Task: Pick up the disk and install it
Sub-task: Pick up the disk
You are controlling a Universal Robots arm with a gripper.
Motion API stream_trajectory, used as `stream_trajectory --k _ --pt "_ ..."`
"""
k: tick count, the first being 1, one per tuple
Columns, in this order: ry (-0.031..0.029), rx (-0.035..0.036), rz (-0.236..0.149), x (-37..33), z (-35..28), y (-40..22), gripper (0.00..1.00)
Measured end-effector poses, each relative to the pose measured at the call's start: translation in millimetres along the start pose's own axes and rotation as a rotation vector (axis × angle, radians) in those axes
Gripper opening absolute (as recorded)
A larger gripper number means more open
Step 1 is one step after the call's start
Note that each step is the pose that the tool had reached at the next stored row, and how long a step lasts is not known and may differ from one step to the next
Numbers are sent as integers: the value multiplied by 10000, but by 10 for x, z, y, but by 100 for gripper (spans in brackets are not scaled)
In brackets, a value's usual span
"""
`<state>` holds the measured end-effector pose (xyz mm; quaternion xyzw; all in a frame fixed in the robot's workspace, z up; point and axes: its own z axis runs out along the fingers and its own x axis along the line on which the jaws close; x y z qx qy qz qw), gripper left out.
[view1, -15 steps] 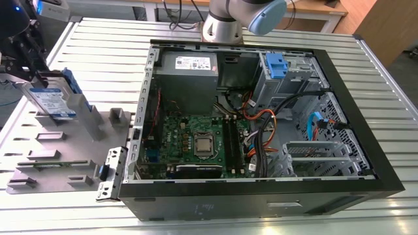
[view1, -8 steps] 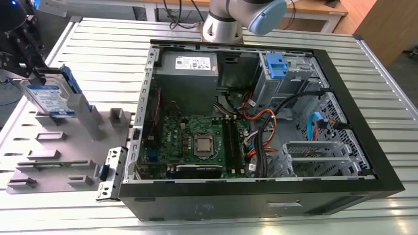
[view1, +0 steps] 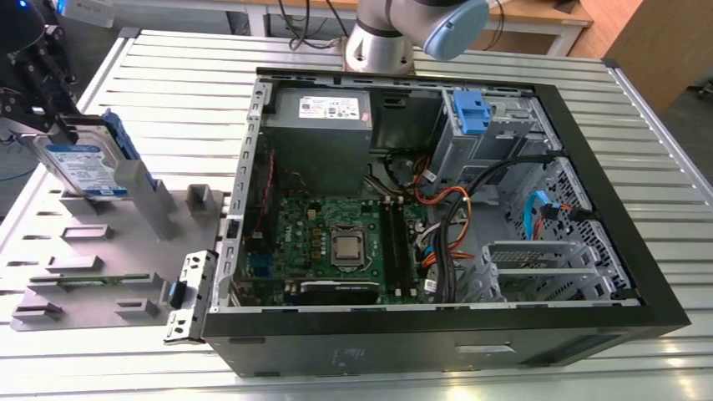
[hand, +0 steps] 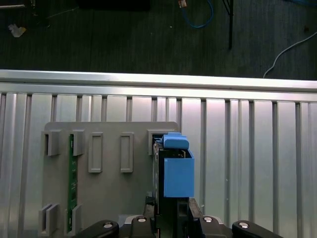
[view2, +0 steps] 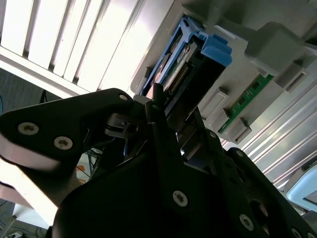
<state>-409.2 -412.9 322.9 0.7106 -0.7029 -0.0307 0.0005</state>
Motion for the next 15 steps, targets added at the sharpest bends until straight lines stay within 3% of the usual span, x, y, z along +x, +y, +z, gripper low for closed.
stream_trajectory --k 7,15 --pt "1 -2 0 -2 -44 2 35" --pt "1 -1 0 -12 -276 12 35"
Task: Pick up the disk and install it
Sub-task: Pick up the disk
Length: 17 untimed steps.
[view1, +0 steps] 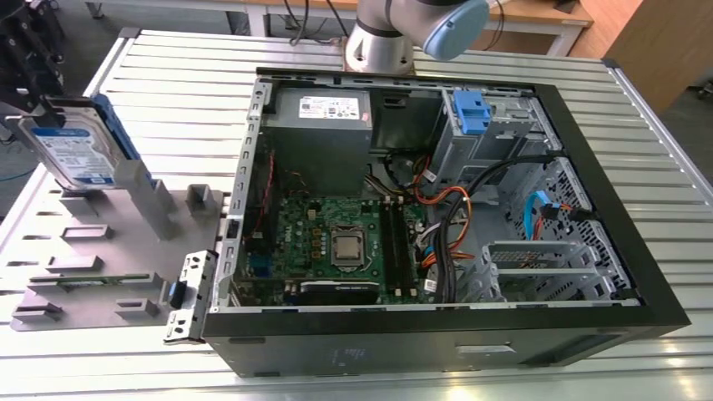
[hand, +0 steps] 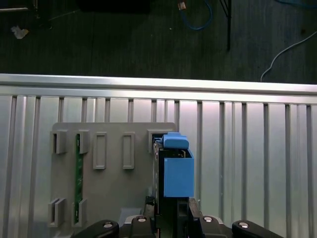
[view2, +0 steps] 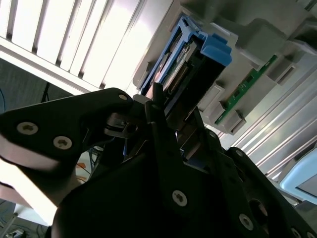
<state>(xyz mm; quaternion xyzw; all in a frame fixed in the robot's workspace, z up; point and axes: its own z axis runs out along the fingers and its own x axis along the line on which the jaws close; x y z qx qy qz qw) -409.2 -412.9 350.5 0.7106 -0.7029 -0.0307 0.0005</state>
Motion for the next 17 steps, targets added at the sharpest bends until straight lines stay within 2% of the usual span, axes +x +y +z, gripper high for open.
stream_trajectory --k 17 --pt "0 3 0 -27 -593 26 35"
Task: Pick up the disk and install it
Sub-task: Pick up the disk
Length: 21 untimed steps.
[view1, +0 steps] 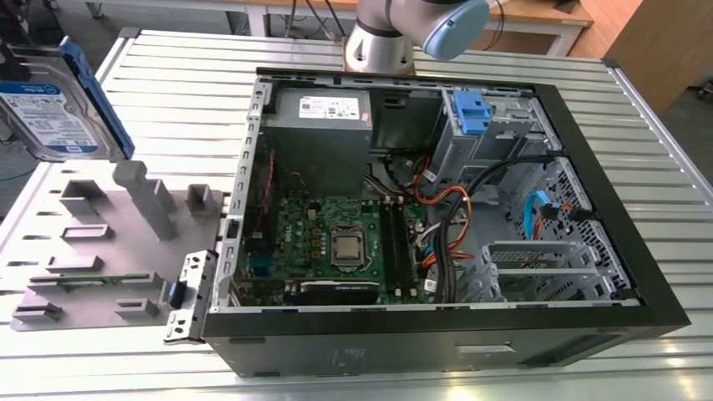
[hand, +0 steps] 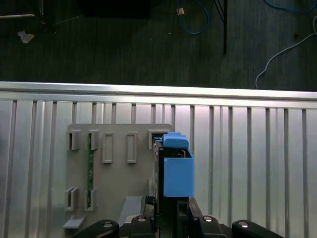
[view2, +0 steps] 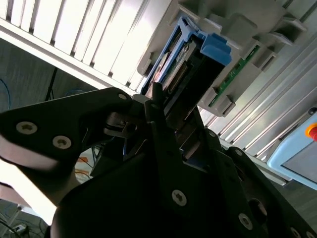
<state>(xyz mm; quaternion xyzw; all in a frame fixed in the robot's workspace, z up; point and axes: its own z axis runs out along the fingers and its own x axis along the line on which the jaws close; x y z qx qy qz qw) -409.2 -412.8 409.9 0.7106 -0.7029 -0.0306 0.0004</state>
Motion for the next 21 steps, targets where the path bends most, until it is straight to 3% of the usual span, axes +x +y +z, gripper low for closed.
stream_trajectory --k 3,13,21 --pt "-1 6 -1 -2 -45 2 35" --pt "0 5 -1 -4 -72 3 35" --pt "0 5 0 -8 -156 7 35"
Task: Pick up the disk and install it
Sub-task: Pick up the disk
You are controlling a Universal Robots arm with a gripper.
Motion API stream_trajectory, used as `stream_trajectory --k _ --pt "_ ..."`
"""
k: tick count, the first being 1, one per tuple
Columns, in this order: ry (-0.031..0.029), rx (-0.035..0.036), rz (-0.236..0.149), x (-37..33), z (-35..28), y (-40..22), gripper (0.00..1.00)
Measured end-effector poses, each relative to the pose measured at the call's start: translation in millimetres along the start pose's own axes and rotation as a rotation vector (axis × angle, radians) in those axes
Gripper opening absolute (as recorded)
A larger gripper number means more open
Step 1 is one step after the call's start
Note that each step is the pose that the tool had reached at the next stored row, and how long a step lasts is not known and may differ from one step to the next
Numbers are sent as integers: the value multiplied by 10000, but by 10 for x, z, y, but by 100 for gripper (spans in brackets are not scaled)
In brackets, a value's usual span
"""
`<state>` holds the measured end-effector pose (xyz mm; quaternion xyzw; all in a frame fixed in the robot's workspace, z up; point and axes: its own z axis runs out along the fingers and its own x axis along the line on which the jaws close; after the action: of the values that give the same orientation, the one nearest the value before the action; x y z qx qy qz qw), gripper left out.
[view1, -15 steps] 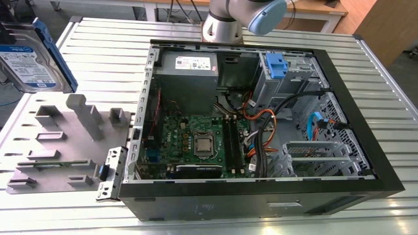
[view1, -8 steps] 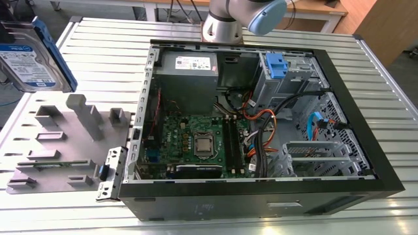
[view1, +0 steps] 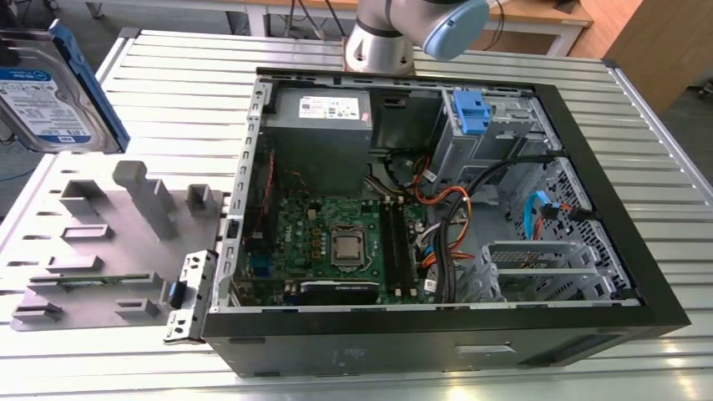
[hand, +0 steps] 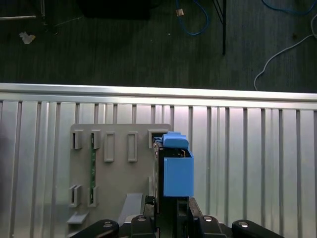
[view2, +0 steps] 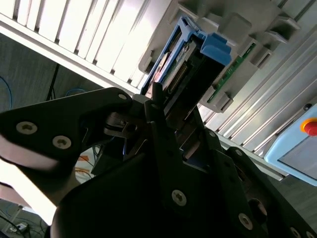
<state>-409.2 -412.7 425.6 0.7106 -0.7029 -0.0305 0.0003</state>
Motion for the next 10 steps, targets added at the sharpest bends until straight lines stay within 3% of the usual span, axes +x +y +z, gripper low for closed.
stream_trajectory --k 10 --pt "-2 0 0 -5 -116 5 35"
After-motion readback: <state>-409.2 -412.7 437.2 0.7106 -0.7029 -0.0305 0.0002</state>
